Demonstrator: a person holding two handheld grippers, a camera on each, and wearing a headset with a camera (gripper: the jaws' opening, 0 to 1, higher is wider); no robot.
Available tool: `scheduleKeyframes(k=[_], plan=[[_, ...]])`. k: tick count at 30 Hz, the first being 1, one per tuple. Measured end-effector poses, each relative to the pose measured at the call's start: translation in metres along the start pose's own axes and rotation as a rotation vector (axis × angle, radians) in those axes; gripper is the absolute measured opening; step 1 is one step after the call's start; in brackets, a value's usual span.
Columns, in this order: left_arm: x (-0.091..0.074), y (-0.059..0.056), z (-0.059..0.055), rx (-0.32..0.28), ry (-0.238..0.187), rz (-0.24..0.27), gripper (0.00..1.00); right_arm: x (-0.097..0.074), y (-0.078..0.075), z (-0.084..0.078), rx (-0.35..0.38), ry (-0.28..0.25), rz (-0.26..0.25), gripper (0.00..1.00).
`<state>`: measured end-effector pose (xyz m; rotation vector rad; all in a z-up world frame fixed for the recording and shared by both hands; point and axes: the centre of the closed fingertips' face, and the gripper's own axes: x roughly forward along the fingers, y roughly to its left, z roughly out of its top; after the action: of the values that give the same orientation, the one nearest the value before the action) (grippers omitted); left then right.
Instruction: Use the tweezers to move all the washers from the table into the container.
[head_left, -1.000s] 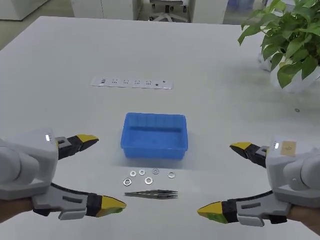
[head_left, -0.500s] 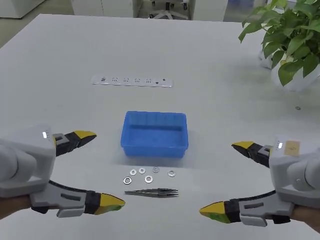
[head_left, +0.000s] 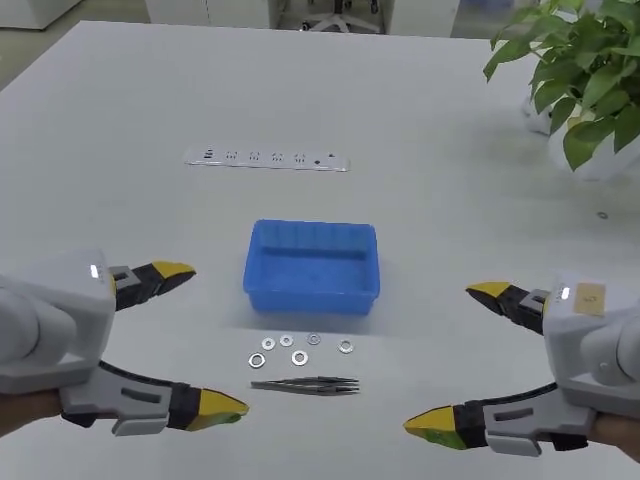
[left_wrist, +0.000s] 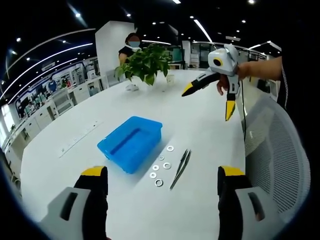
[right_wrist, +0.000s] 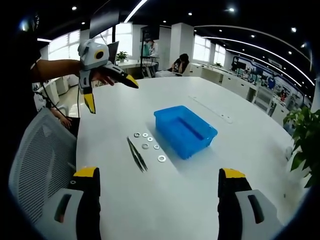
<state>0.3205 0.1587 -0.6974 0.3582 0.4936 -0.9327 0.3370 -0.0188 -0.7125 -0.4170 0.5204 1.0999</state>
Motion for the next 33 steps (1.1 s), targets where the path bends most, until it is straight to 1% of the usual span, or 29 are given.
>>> scheduleKeyframes(k=[4,9,13,14,17,21,24,28,31,33], plan=[[0.002,0.001,-0.003,0.016,0.016,-0.005,0.94,0.002,-0.001,0.001,-0.011,0.008,0.003,0.99],[0.006,0.001,-0.008,0.031,0.033,-0.019,0.89,0.006,-0.002,0.005,-0.040,0.003,0.011,0.95],[0.011,-0.001,-0.014,0.055,0.059,-0.031,0.82,0.010,-0.002,0.009,-0.068,0.001,0.022,0.89],[0.013,-0.001,-0.016,0.069,0.063,-0.033,0.80,0.012,-0.001,0.010,-0.085,0.002,0.028,0.86],[0.017,-0.005,-0.019,0.070,0.065,-0.053,0.74,0.016,0.002,0.011,-0.109,0.007,0.041,0.81],[0.022,-0.008,-0.025,0.096,0.086,-0.069,0.68,0.023,0.004,0.012,-0.142,0.016,0.058,0.76],[0.026,-0.009,-0.028,0.106,0.093,-0.081,0.62,0.028,0.006,0.013,-0.171,0.023,0.077,0.70],[0.032,-0.009,-0.030,0.135,0.107,-0.094,0.56,0.037,0.010,0.013,-0.210,0.038,0.103,0.63],[0.037,-0.009,-0.032,0.147,0.110,-0.098,0.51,0.042,0.014,0.011,-0.241,0.051,0.121,0.59],[0.041,-0.011,-0.035,0.159,0.123,-0.114,0.47,0.047,0.018,0.010,-0.254,0.058,0.139,0.56]])
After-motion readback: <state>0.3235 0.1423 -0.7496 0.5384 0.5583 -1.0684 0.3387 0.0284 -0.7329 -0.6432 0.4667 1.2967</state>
